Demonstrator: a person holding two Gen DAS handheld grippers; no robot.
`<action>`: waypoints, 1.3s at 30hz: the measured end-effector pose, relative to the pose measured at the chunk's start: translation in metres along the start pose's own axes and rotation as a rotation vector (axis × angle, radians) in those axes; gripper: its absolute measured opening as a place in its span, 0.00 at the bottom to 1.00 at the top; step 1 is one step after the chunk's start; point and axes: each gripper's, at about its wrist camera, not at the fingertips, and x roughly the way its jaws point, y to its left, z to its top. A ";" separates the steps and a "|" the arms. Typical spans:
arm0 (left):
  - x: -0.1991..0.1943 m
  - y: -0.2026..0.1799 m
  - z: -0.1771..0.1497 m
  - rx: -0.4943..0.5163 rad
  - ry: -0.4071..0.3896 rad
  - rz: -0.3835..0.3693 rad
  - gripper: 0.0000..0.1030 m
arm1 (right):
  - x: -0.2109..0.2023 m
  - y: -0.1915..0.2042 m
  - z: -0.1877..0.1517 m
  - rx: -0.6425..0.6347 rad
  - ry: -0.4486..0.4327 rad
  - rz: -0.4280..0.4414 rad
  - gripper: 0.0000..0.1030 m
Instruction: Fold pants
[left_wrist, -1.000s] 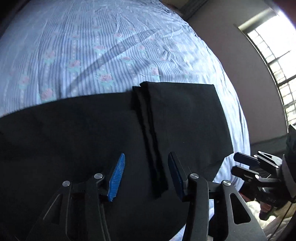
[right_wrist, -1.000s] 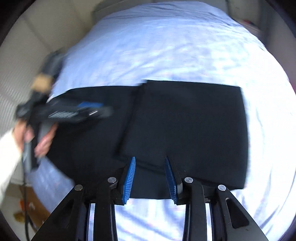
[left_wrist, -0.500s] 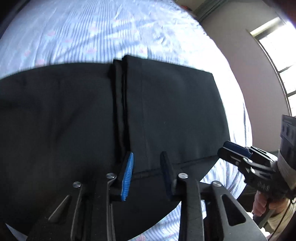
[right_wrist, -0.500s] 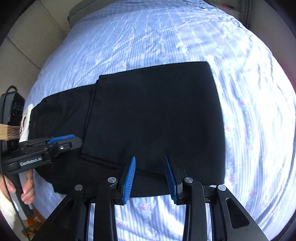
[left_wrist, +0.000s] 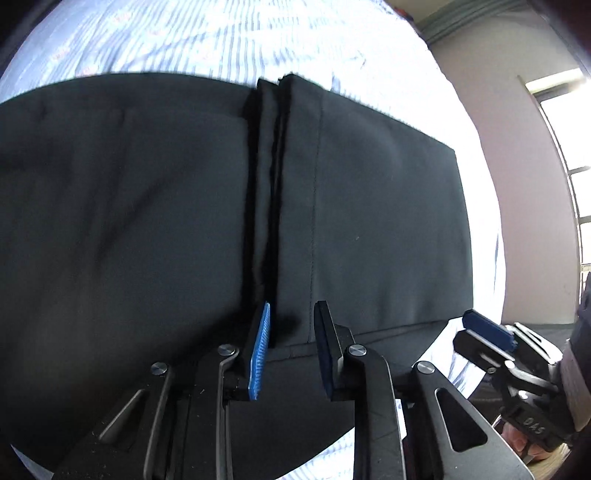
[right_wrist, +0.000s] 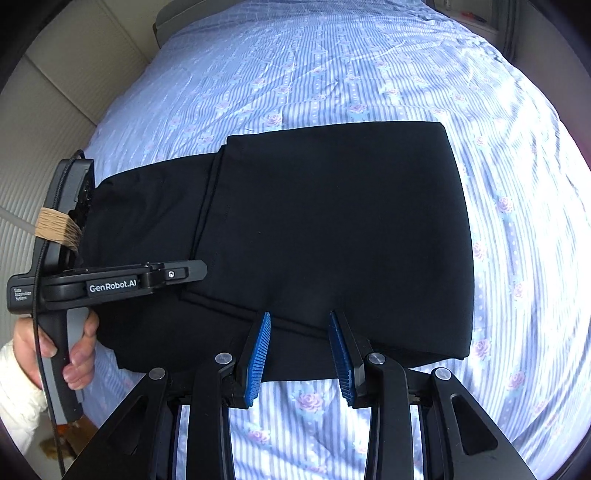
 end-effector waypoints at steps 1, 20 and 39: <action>-0.003 0.003 -0.004 0.001 -0.005 -0.002 0.23 | 0.000 0.000 0.000 0.002 0.002 0.002 0.33; -0.023 0.017 -0.025 -0.030 -0.057 0.029 0.19 | 0.005 0.021 0.001 -0.064 0.015 0.010 0.33; -0.031 0.032 -0.023 -0.159 -0.099 -0.097 0.11 | -0.004 0.009 0.001 -0.053 0.004 -0.001 0.33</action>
